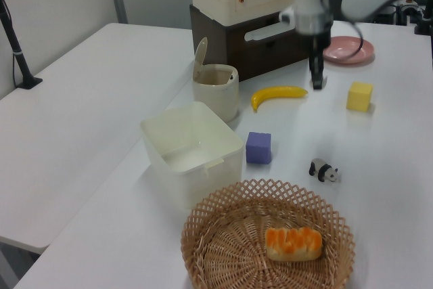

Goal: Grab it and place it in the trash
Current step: 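Close the gripper on the white paper ball and lift it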

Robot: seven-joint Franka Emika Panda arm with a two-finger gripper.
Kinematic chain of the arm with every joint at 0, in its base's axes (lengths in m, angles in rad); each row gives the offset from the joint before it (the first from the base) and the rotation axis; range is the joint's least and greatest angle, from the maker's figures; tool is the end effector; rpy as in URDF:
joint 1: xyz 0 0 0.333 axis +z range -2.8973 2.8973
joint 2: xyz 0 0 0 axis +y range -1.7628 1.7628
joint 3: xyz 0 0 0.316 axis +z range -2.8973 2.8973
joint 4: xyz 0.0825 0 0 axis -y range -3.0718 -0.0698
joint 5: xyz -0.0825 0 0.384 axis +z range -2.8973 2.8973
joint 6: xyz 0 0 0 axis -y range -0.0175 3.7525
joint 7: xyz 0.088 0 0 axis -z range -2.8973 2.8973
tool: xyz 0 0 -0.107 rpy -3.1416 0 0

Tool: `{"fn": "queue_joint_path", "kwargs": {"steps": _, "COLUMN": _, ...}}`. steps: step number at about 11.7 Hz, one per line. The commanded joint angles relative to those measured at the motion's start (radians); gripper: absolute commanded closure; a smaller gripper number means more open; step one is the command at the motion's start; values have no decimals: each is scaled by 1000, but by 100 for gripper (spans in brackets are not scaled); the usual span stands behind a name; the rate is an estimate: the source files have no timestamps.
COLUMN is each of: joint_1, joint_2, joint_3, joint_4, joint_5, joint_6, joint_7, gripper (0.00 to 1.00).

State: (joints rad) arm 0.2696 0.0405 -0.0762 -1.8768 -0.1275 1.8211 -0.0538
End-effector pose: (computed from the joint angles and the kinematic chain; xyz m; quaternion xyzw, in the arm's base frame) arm 0.5534 0.0983 0.4784 0.9868 0.1414 -0.0435 0.0656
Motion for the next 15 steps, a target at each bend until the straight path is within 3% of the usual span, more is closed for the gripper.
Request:
{"fn": "queue_joint_path", "kwargs": {"steps": 1, "joint_1": -58, "joint_2": -45, "joint_3": -4, "joint_4": 103, "joint_5": 0, "joint_6": -130, "joint_7": -95, "gripper": 78}}
{"fn": "queue_joint_path", "kwargs": {"steps": 5, "joint_1": -79, "joint_2": -39, "joint_3": -2, "joint_4": 183, "joint_5": 0, "joint_6": -181, "joint_7": -112, "gripper": 80}}
{"fn": "queue_joint_path", "kwargs": {"steps": 8, "joint_1": -81, "joint_2": 24, "joint_3": 1, "joint_4": 263, "joint_5": 22, "joint_6": -171, "joint_7": -97, "gripper": 81}}
{"fn": "queue_joint_path", "kwargs": {"steps": 13, "joint_1": -98, "joint_2": 270, "joint_3": 3, "joint_4": 554, "joint_5": 49, "joint_6": -139, "joint_7": -17, "gripper": 81}}
{"fn": "queue_joint_path", "kwargs": {"steps": 15, "joint_1": -98, "joint_2": 320, "joint_3": 4, "joint_4": 588, "joint_5": 49, "joint_6": -47, "joint_7": 38, "gripper": 82}}
